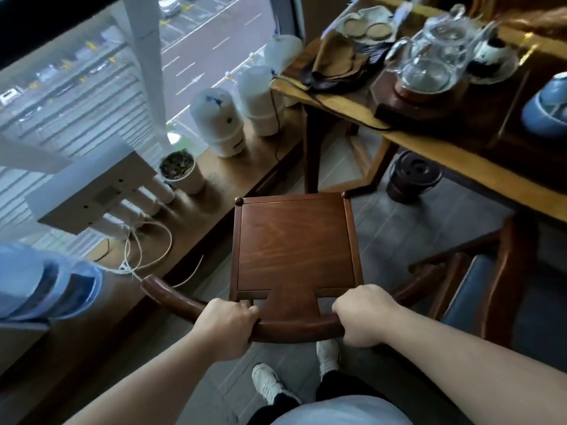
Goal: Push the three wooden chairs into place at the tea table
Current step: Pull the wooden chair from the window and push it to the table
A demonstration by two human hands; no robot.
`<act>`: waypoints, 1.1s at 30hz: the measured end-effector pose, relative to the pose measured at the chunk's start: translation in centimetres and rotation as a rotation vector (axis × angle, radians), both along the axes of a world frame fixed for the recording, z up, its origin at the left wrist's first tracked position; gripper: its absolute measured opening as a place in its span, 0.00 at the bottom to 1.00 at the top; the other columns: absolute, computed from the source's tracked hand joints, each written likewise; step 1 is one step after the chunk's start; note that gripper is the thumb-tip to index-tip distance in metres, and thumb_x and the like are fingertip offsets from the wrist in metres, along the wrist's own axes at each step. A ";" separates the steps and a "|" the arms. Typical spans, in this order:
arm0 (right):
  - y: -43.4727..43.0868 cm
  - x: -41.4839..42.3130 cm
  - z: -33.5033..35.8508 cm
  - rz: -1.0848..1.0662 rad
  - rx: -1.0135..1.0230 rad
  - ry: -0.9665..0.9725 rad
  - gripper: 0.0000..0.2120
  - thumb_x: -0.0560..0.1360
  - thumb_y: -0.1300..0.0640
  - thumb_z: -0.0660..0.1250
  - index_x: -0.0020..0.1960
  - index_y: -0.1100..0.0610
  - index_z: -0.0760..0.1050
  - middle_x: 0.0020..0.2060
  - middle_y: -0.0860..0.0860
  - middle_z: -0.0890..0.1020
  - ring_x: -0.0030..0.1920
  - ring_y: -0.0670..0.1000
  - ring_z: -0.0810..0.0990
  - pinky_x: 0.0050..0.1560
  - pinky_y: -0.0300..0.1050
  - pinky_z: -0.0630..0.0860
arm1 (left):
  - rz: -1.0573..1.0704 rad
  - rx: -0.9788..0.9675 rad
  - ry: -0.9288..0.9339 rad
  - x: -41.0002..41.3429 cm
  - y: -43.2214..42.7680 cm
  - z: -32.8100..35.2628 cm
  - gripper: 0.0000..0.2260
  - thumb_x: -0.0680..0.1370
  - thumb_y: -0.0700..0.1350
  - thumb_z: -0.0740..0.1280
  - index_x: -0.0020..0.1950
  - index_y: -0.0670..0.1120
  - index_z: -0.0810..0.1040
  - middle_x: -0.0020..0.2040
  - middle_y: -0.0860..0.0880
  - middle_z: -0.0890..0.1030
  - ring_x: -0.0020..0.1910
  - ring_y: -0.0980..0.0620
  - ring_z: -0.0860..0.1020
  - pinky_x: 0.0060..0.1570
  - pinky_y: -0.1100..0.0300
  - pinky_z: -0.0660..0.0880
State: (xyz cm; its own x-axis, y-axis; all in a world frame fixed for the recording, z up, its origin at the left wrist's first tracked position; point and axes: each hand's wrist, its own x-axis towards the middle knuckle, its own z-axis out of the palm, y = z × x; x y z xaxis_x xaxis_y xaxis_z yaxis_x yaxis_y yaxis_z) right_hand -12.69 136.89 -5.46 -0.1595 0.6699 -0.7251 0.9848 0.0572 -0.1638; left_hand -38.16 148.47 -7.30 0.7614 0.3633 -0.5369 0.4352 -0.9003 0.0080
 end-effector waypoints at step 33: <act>-2.1 -4.4 -0.2 -0.701 0.016 0.034 0.06 0.67 0.48 0.67 0.42 0.46 0.75 0.37 0.46 0.79 0.39 0.52 0.79 0.45 0.50 0.78 | -0.665 0.000 0.040 7.5 10.8 0.1 0.11 0.69 0.50 0.61 0.50 0.53 0.72 0.39 0.52 0.79 0.37 0.48 0.79 0.31 0.57 0.64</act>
State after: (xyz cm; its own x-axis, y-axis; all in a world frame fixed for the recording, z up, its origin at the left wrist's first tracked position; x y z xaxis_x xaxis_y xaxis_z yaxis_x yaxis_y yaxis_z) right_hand -17.14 134.77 -5.71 0.2913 0.6341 -0.7163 0.7848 -0.5866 -0.2001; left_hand -30.70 159.28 -7.24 0.8030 -0.1766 -0.5692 -0.2124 -0.9772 0.0035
